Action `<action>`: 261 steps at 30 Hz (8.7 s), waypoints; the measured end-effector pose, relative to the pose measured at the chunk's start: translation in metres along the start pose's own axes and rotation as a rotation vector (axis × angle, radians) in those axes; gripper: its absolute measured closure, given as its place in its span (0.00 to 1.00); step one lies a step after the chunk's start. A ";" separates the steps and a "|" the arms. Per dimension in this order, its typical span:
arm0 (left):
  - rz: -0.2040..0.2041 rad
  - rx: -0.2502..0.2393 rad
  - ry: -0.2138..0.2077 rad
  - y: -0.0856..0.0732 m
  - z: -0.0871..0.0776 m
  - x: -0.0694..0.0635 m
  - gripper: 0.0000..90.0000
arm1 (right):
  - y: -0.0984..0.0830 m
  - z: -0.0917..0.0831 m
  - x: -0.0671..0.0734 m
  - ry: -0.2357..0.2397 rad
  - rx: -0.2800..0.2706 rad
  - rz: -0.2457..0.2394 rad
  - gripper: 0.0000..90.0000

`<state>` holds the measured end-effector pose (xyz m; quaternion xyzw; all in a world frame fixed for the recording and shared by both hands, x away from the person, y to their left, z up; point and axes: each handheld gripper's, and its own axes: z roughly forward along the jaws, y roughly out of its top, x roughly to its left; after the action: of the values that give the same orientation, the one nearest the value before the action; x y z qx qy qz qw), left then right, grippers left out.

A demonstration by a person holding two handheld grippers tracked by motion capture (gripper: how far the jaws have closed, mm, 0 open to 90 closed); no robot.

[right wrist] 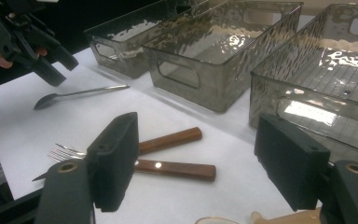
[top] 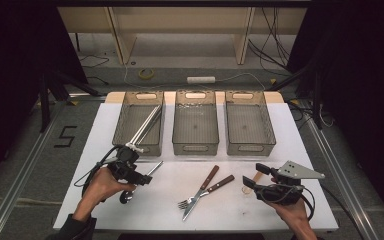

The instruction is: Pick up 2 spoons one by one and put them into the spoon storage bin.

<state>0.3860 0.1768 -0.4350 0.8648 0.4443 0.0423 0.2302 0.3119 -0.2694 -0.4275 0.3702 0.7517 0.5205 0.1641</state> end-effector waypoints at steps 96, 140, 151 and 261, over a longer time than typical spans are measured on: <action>0.126 -0.121 -0.081 0.057 -0.021 -0.026 0.99 | -0.002 0.003 0.004 -0.022 0.024 -0.007 0.35; 0.005 -0.325 -0.127 0.171 0.012 -0.019 0.99 | -0.002 0.002 0.003 -0.013 0.020 -0.008 0.35; -0.070 -0.336 -0.132 0.177 0.023 -0.007 0.99 | -0.002 0.003 0.004 -0.011 0.024 -0.011 0.35; -0.007 -0.455 -0.060 -0.018 -0.025 -0.029 0.22 | -0.002 0.051 -0.067 -0.389 0.482 0.232 0.35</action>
<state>0.3486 0.1720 -0.4169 0.7898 0.4194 0.1148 0.4326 0.3881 -0.2845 -0.4590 0.5738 0.7608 0.2625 0.1518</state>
